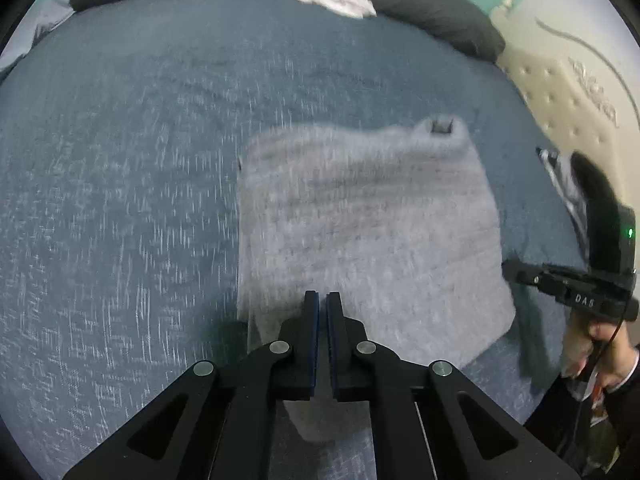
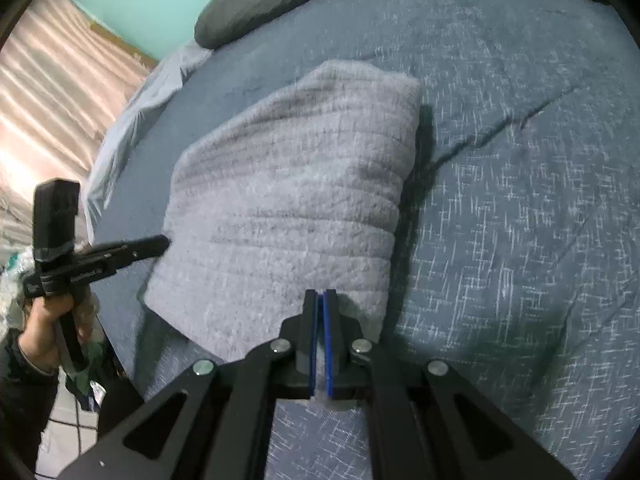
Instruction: Fold clothes
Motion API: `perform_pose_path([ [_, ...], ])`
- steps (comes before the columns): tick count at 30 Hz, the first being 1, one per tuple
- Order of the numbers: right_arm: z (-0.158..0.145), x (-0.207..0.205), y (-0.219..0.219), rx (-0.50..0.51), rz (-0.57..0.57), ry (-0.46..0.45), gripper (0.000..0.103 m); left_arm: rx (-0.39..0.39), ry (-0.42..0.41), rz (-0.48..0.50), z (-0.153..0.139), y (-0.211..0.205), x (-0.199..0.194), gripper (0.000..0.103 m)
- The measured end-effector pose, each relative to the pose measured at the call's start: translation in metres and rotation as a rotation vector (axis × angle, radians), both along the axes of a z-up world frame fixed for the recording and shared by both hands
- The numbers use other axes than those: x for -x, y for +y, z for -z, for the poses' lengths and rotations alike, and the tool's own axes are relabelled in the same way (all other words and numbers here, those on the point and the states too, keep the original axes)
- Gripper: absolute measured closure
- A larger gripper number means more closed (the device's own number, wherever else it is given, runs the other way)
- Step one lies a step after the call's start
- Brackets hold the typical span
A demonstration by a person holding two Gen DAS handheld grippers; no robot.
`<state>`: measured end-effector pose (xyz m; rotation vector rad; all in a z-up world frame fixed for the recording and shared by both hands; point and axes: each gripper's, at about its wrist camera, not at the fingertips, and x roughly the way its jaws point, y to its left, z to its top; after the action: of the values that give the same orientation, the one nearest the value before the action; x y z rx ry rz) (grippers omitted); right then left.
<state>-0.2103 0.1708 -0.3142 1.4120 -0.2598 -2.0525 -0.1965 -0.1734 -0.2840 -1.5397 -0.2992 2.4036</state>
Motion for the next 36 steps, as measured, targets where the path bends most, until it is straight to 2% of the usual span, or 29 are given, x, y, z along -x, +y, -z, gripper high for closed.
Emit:
perform_pose_path([
  [4,-0.016,0.018,0.009,0.071,0.061,0.044,0.101,-0.010,0.051,0.004,-0.014,0.002,0.021,0.099],
  [9,-0.027,0.058,0.000,0.132,0.102,0.066,0.101,-0.062,0.058,-0.037,-0.013,-0.001,0.057,0.098],
  [13,-0.027,0.082,-0.026,0.112,0.067,0.077,0.101,-0.096,0.045,-0.065,-0.003,-0.007,0.073,0.098],
  [19,0.002,0.106,-0.039,0.047,0.092,0.007,0.103,-0.132,0.028,-0.089,0.015,-0.019,0.079,0.097],
  [21,0.011,0.107,-0.038,0.048,0.093,-0.011,0.103,-0.142,0.018,-0.098,0.023,-0.023,0.081,0.100],
  [24,0.020,0.105,-0.041,0.029,0.084,-0.014,0.103,-0.148,0.007,-0.101,0.031,-0.025,0.081,0.101],
  [27,0.009,0.103,-0.042,0.038,0.094,0.004,0.103,-0.154,0.014,-0.110,0.024,-0.028,0.078,0.101],
  [30,-0.012,0.098,-0.034,0.039,0.082,0.062,0.103,-0.141,0.040,-0.108,0.008,-0.033,0.068,0.101],
  [33,-0.019,0.087,-0.019,0.032,0.088,0.067,0.103,-0.105,0.051,-0.097,-0.001,-0.037,0.057,0.100],
  [36,-0.010,0.076,-0.004,0.000,0.105,0.033,0.103,-0.092,0.023,-0.093,0.001,-0.040,0.046,0.100],
])
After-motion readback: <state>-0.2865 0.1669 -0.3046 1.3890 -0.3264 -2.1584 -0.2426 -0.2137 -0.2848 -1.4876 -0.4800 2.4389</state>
